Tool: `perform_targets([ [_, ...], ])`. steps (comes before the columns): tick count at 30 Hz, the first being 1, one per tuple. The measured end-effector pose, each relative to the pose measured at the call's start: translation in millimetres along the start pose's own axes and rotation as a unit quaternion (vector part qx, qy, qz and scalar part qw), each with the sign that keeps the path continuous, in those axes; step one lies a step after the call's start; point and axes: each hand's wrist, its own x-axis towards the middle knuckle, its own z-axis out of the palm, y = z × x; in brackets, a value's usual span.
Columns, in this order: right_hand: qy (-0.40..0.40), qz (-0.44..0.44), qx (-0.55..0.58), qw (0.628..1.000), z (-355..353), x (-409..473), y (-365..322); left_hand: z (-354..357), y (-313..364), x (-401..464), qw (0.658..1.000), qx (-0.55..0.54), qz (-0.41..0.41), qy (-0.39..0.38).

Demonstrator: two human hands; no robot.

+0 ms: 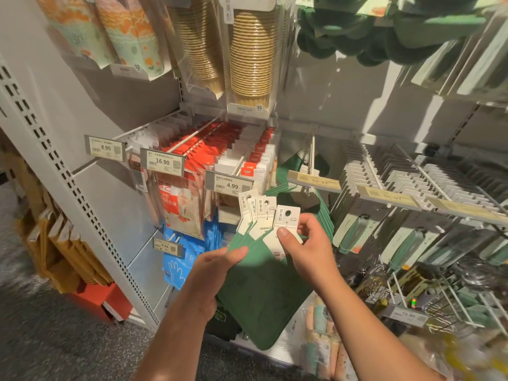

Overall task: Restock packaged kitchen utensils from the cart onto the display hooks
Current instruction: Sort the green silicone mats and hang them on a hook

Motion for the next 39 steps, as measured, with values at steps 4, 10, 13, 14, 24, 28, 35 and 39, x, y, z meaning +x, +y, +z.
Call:
perform_targets([
  [4, 0.02, -0.003, 0.031, 0.999, -4, 0, 6, 2, 2, 1, 1.0, -0.017, -0.016, 0.01],
  [10, 0.05, -0.007, 0.01, 0.999, -20, 6, 9, -1, 4, 1, 1.0, -0.015, -0.003, 0.025],
  [13, 0.059, 0.004, -0.006, 0.998, -28, 13, 8, -2, 6, -1, 1.0, -0.006, 0.002, 0.028],
  [14, 0.062, 0.007, -0.017, 0.998, -30, 15, 8, -3, 7, -1, 1.0, -0.003, 0.003, 0.029],
  [24, 0.046, 0.01, -0.18, 0.983, -42, 43, -14, -8, 18, -9, 0.997, 0.039, 0.042, 0.057],
  [28, 0.07, 0.043, -0.208, 0.975, -39, 53, -10, -13, 19, -11, 0.995, 0.043, 0.039, 0.076],
  [35, 0.097, 0.089, -0.222, 0.966, -35, 78, -15, -20, 25, -16, 0.994, 0.045, 0.057, 0.077],
  [39, 0.1, 0.141, -0.248, 0.953, -38, 90, -17, -23, 25, -16, 0.993, 0.04, 0.069, 0.082],
])
